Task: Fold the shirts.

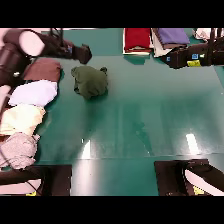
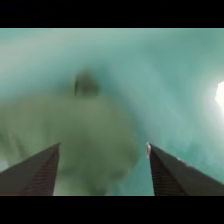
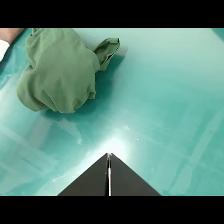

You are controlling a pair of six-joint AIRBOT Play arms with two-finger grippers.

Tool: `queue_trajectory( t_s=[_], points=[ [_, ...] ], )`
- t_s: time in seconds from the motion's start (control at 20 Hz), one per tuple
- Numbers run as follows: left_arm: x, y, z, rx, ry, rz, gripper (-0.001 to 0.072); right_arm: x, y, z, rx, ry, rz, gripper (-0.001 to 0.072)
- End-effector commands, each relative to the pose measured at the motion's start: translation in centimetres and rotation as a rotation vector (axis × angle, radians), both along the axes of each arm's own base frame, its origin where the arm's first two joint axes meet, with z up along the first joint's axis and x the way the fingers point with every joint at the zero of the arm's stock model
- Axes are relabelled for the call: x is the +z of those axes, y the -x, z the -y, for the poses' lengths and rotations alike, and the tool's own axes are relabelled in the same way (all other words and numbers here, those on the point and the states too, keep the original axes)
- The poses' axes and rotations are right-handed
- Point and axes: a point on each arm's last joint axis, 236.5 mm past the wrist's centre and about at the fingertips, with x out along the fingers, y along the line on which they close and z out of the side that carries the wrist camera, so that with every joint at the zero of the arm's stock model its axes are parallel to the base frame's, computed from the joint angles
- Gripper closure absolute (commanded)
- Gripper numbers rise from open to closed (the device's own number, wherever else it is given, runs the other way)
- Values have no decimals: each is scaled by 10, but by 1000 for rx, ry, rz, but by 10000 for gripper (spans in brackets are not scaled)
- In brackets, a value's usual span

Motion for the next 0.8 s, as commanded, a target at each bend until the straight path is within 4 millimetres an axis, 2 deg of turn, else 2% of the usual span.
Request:
queue_trajectory(
  t_s=[0.0, 0.1, 0.2, 0.25, 0.35, 0.4, 0.45, 0.5, 0.55, 0.6, 0.65, 0.75],
  points=[
    [-106, -2, -16, 24, -131, -261, 76, 1, 1, -2, 4, -6, -2, 696],
    [-152, -4, -12, 21, -147, -345, 76, 0, 1, -2, 5, -6, -3, 696],
    [-175, -3, -9, 20, -149, -394, 78, 0, 1, -2, 4, -6, -4, 696],
    [-176, -3, -9, 20, -150, -396, 156, 0, 1, -2, 5, -6, -4, 696],
    [-164, -7, -8, 20, -146, -371, 592, 1, 0, -1, 3, -6, 0, 696],
    [-151, -12, -9, 21, -145, -340, 686, 1, 0, -1, 2, -6, 1, 696],
    [-133, -18, -10, 25, -146, -296, 686, 1, 0, -1, 3, -6, 1, 696],
    [-101, -26, -12, 30, -136, -229, 687, 3, 1, -1, 2, -7, 6, 696],
    [-58, -33, -14, 40, -121, -135, 687, 9, 1, -1, -5, -13, 28, 696],
    [-9, -35, -17, 48, -99, -34, 687, 19, 0, 0, -15, -22, 65, 696],
    [50, -30, -23, 59, -67, 85, 688, 33, 1, 3, -28, -34, 113, 696],
    [160, 0, -40, 68, -9, 307, 689, 70, 7, 9, -63, -66, 237, 696]
  ],
)
